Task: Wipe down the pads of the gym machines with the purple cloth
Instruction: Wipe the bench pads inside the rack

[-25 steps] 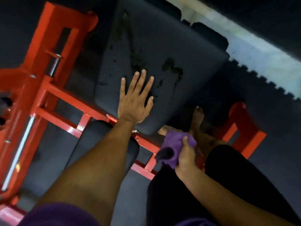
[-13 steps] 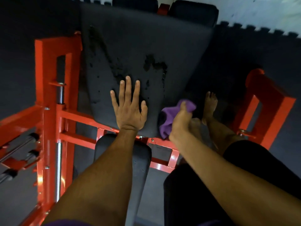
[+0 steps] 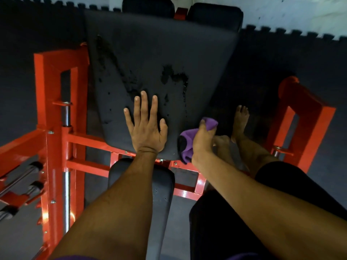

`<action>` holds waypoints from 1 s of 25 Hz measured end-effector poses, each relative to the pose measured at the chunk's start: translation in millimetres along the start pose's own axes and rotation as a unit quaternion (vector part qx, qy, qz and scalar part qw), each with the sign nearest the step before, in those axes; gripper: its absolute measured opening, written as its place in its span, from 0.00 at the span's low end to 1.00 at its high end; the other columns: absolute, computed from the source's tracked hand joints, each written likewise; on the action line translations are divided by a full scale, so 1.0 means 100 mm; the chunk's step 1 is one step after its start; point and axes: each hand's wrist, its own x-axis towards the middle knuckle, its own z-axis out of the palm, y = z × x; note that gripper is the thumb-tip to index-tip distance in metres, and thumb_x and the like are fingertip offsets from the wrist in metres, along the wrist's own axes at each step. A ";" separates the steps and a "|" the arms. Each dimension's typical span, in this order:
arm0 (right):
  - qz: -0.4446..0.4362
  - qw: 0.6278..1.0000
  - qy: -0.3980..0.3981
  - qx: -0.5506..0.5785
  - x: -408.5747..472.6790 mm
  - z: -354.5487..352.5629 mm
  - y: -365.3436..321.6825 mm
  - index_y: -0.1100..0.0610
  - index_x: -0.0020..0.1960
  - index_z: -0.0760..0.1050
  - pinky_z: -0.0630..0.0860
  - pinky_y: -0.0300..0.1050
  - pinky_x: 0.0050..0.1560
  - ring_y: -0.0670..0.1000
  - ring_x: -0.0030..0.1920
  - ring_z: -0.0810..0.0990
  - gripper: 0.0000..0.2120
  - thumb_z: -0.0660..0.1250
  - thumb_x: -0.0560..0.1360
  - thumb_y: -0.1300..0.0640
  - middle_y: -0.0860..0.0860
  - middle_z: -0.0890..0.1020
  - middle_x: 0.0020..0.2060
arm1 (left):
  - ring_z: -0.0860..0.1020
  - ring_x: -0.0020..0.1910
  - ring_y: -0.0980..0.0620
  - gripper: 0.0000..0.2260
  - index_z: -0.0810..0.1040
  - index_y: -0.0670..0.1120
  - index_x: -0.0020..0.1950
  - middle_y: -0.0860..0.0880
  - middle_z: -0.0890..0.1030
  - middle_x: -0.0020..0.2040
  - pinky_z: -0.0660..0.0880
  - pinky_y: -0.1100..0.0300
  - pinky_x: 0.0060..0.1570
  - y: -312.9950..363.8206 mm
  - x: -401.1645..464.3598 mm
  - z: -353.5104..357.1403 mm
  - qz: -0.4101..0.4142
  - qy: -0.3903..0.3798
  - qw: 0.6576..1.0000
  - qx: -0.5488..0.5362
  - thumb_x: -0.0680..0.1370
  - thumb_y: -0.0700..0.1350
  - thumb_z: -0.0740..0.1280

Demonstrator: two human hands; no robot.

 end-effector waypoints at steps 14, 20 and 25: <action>-0.125 0.992 -0.015 0.021 -0.02 -0.24 -0.58 0.50 0.76 0.63 0.60 0.47 0.75 0.52 0.68 0.71 0.26 0.57 0.83 0.40 0.49 0.73 0.67 | 0.61 0.81 0.45 0.29 0.63 0.49 0.81 0.44 0.63 0.82 0.53 0.37 0.79 0.46 0.99 -0.29 0.066 0.013 0.998 -0.010 0.81 0.56 0.61; -0.241 0.963 0.080 0.091 0.41 0.12 -1.41 0.57 0.81 0.57 0.58 0.49 0.78 0.55 0.76 0.65 0.31 0.58 0.84 0.43 0.56 0.67 0.76 | 0.49 0.84 0.46 0.33 0.53 0.51 0.85 0.46 0.51 0.85 0.46 0.37 0.80 0.51 1.18 -0.09 0.090 -0.026 0.995 0.017 0.81 0.57 0.56; -0.300 0.953 0.012 0.040 0.99 0.07 -2.42 0.54 0.78 0.63 0.72 0.49 0.68 0.53 0.65 0.76 0.27 0.62 0.83 0.46 0.55 0.75 0.68 | 0.51 0.84 0.45 0.33 0.56 0.50 0.85 0.45 0.53 0.85 0.49 0.35 0.80 0.54 1.20 -0.07 0.098 -0.015 0.995 0.011 0.80 0.56 0.57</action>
